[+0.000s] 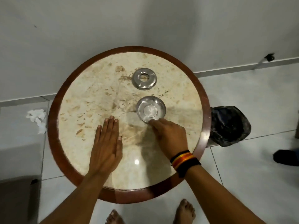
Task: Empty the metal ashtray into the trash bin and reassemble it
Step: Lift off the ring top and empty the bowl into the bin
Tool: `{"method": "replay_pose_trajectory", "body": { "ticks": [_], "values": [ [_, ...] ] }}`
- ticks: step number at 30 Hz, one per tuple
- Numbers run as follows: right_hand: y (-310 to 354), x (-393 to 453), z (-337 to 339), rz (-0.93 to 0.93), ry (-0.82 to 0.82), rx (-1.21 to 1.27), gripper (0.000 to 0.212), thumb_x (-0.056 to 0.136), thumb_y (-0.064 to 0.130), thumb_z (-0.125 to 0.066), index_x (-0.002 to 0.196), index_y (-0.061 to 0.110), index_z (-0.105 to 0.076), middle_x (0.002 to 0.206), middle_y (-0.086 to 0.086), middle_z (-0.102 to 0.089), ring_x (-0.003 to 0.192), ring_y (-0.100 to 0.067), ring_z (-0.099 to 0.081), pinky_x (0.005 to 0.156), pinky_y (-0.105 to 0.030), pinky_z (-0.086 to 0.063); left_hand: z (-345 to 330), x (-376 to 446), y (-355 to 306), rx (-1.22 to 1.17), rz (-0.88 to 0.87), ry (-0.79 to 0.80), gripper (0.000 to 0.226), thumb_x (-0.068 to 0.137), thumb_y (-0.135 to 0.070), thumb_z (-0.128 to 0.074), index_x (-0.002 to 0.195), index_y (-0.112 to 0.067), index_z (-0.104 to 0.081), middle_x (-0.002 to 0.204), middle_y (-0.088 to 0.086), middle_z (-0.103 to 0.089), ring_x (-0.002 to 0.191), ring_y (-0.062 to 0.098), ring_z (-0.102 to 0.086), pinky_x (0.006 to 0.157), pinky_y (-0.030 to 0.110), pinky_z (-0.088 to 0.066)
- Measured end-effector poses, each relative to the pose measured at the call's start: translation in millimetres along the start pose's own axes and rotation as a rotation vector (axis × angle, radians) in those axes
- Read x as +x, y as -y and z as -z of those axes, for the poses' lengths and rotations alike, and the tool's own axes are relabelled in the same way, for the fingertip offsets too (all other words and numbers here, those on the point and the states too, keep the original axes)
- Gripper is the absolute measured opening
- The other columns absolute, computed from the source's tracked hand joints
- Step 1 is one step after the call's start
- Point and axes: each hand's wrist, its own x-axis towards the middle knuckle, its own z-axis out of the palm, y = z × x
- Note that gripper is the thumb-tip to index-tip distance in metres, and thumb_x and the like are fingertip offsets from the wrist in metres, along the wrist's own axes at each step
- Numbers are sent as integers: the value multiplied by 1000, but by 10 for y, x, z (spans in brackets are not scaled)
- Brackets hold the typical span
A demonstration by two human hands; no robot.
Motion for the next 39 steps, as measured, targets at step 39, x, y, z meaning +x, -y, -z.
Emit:
{"method": "replay_pose_trajectory", "body": {
  "ticks": [39],
  "values": [
    [-2985, -627, 37, -1506, -411, 959, 34, 97, 22, -60, 68, 4, -57, 61, -18, -55, 36, -16, -54, 49, -28, -50, -78, 339, -579, -126, 40, -39, 63, 103, -21, -35, 164, -4, -32, 174, 13, -28, 164, 26, -20, 133, 51, -13]
  ]
}}
